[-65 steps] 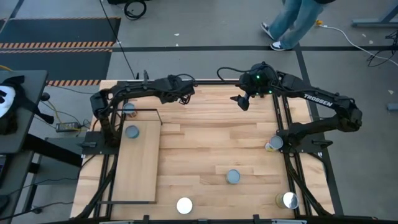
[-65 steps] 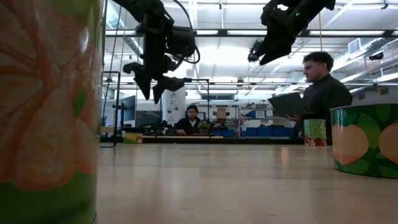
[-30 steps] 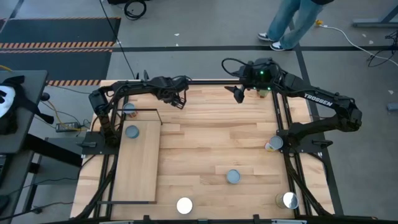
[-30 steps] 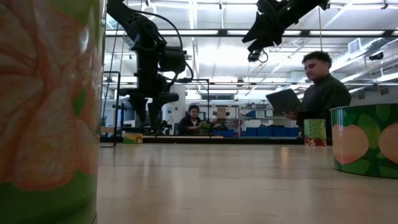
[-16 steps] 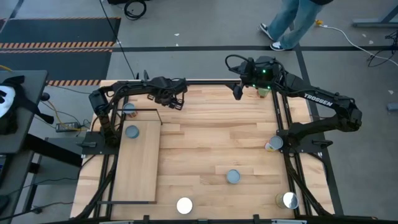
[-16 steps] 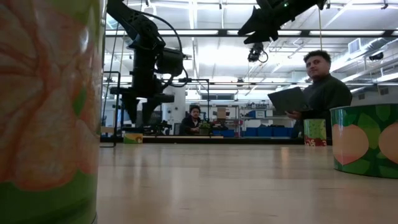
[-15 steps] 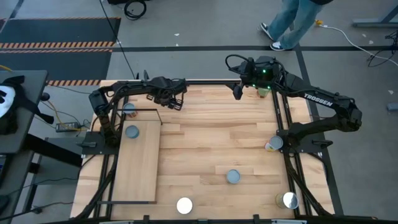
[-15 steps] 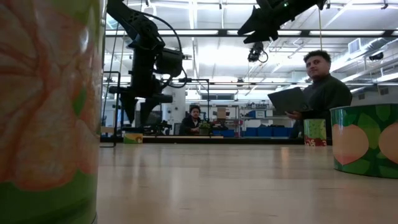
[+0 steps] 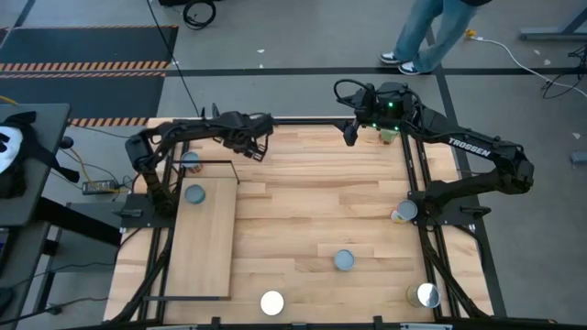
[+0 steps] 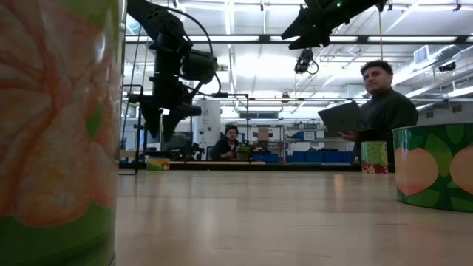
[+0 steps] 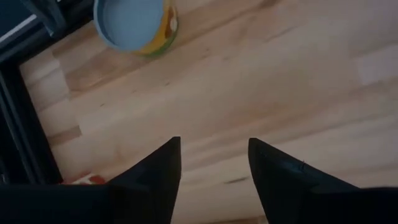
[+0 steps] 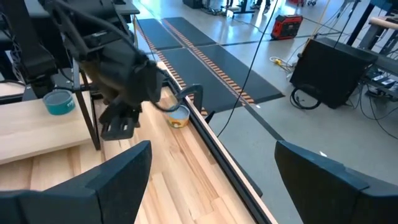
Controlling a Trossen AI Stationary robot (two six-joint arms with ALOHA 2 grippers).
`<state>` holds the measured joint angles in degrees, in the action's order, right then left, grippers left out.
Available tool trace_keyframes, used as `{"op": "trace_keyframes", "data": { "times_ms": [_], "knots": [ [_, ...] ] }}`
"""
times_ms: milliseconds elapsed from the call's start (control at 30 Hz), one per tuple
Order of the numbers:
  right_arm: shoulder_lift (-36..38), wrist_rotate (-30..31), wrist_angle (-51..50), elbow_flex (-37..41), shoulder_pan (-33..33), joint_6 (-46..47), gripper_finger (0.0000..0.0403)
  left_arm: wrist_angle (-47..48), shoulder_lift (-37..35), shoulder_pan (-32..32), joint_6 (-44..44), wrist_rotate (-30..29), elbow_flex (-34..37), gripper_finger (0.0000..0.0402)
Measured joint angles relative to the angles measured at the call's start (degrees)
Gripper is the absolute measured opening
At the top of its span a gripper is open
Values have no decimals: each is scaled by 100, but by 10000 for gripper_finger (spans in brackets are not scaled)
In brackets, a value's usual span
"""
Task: Pick and place cans onto a shelf
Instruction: Put the canned mushroom on the shelf
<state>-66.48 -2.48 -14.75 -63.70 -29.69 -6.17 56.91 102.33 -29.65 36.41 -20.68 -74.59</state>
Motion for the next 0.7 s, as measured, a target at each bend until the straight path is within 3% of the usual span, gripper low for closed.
{"op": "trace_keyframes", "data": {
  "times_ms": [233,533,700],
  "knots": [
    [0,0,7,0,0,0,348,-398,2,-165,-81,293,0,234],
    [0,-4,13,0,0,0,348,-499,2,-452,193,746,0,215],
    [0,-7,12,0,0,0,348,-698,4,-635,189,756,0,228]
  ]
}}
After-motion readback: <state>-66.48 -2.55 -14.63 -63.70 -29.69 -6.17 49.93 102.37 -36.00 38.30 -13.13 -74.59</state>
